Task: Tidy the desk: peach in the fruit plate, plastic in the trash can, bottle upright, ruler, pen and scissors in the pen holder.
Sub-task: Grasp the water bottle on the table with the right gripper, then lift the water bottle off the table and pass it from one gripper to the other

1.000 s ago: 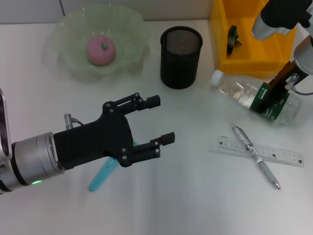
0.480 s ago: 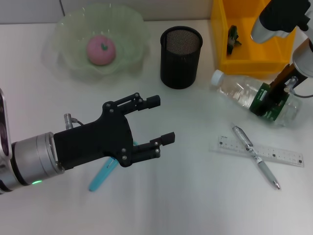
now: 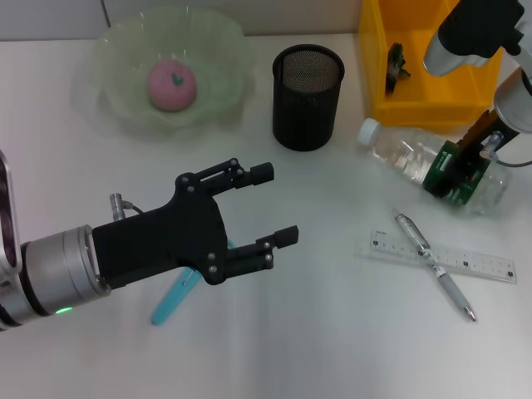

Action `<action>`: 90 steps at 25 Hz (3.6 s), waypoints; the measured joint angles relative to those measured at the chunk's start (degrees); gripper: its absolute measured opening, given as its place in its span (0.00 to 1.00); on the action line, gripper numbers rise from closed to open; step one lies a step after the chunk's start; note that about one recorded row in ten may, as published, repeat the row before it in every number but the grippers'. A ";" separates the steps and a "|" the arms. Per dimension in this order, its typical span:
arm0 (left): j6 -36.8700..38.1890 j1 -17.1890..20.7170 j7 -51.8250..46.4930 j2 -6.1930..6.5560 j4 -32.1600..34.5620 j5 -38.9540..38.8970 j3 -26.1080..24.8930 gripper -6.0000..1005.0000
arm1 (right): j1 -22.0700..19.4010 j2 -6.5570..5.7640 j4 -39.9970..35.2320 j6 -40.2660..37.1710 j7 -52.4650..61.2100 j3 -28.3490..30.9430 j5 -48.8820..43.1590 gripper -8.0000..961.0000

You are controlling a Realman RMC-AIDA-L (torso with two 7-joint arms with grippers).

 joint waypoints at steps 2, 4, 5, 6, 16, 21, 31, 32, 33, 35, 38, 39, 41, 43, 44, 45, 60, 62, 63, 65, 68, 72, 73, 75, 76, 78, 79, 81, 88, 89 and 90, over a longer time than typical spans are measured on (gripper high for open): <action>0.00 0.00 0.01 0.00 0.00 0.00 0.00 0.73 | -0.09 0.04 0.03 0.15 -0.07 0.00 0.00 0.84; 0.00 0.00 0.01 0.00 0.00 0.00 0.00 0.73 | -0.12 0.04 0.04 0.18 -0.10 0.00 0.00 0.82; 0.00 0.00 0.01 0.00 0.00 0.00 0.00 0.73 | -0.14 0.04 0.05 0.21 -0.13 0.00 0.00 0.82; 0.00 0.00 0.01 0.00 0.00 0.00 0.00 0.73 | -0.15 0.04 0.05 0.23 -0.14 0.00 0.00 0.82; 0.00 0.09 0.04 0.00 -0.49 0.00 0.00 0.73 | -0.92 0.42 -1.33 0.21 -0.15 0.24 0.28 0.81; 0.00 0.09 0.04 0.00 -0.51 0.00 0.00 0.73 | -2.78 0.80 -4.28 0.04 -0.83 0.03 0.66 0.80; 0.24 -0.48 0.04 0.00 -0.62 0.00 -0.10 0.73 | -5.55 0.90 -7.67 -0.37 -2.35 0.00 4.58 0.80; 0.25 -0.50 0.04 0.00 -0.62 0.00 -0.10 0.73 | -5.57 0.90 -7.61 -0.36 -2.39 0.00 4.67 0.80; 0.26 -0.50 0.04 0.00 -0.62 0.00 -0.10 0.73 | -5.57 0.91 -7.54 -0.37 -2.41 0.00 4.69 0.80; 0.26 -0.51 0.04 0.00 -0.62 0.00 -0.09 0.73 | -5.58 0.92 -7.51 -0.38 -2.42 0.00 4.70 0.80; 0.26 -0.51 0.04 0.00 -0.61 0.00 -0.09 0.73 | -5.60 0.92 -7.58 -0.39 -2.44 0.00 4.73 0.80; 0.26 -0.47 0.04 0.00 -0.62 0.00 -0.09 0.73 | -5.61 0.92 -7.59 -0.39 -2.44 0.00 4.74 0.80; 0.26 -0.24 0.04 0.00 -0.61 0.00 -0.09 0.73 | -5.66 0.92 -7.59 -0.38 -2.44 0.00 4.77 0.80; 0.27 -0.11 0.04 0.00 -0.61 0.00 -0.09 0.73 | -5.90 0.92 -7.79 -0.35 -2.44 0.00 4.89 0.80; 0.27 -0.11 0.04 0.00 -0.61 0.00 -0.09 0.73 | -6.15 0.92 -8.14 -0.30 -2.44 0.00 4.98 0.80; 0.26 -0.03 0.04 0.00 -0.61 0.00 -0.09 0.73 | -6.43 0.92 -8.55 -0.26 -2.44 0.00 5.10 0.80; 0.26 -0.25 0.04 0.00 -0.61 0.00 -0.25 0.73 | -10.78 0.91 -15.27 -0.89 -4.06 -0.95 11.64 0.79; 0.26 -0.26 0.04 0.00 -0.61 0.00 -0.26 0.73 | -11.41 0.91 -16.36 -1.00 -4.54 -0.99 12.88 0.79; 0.26 -0.26 0.04 0.00 -0.61 0.00 -0.27 0.73 | -11.70 0.91 -16.89 -1.11 -4.65 -1.03 13.28 0.79; 0.26 -0.26 0.04 0.00 -0.61 0.00 -0.28 0.73 | -12.30 0.91 -18.03 -1.43 -4.68 -1.10 13.72 0.80; 0.26 -0.27 0.04 0.00 -0.61 0.00 -0.34 0.73 | -13.81 0.91 -20.22 -1.91 -5.00 -1.33 15.24 0.80; 0.18 -0.45 0.04 0.00 -0.61 0.00 -0.35 0.73 | -16.84 0.91 -24.10 -2.84 -6.76 -1.49 20.01 0.80; 0.17 -0.50 0.04 0.00 -0.61 0.00 -0.35 0.73 | -17.57 0.90 -25.01 -3.05 -6.99 -1.49 20.85 0.80; 0.14 -0.58 0.04 0.00 -0.61 -0.17 -0.34 0.73 | -19.06 0.87 -26.75 -3.77 -7.64 -1.47 22.61 0.80; 0.10 -0.60 0.04 0.00 -0.61 -0.51 -0.29 0.73 | -19.68 0.87 -27.47 -4.16 -8.01 -1.40 23.37 0.80; 0.07 -0.62 -0.10 0.00 -0.61 -1.21 -0.29 0.73 | -21.32 0.90 -29.14 -5.20 -9.12 -1.11 25.36 0.80; 0.07 -0.64 -0.21 0.00 -0.61 -1.36 -0.36 0.73 | -22.18 0.92 -29.96 -5.60 -9.80 -0.98 26.65 0.80; 0.10 -0.67 -0.53 0.02 -0.61 -1.75 -0.46 0.73 | -23.90 0.94 -31.27 -6.00 -11.43 -0.90 29.63 0.80; -0.21 -0.89 -0.99 0.00 -0.67 -3.86 -0.13 0.73 | -29.28 0.87 -32.65 -5.76 -19.32 0.70 40.99 0.80; -0.24 -0.89 -1.46 0.00 -0.72 -4.41 -0.12 0.73 | -29.85 0.88 -32.42 -5.87 -20.74 1.36 42.70 0.80; -0.30 -0.91 -1.98 0.00 -0.75 -4.93 -0.12 0.73 | -30.31 0.90 -32.22 -5.95 -21.97 1.81 44.33 0.80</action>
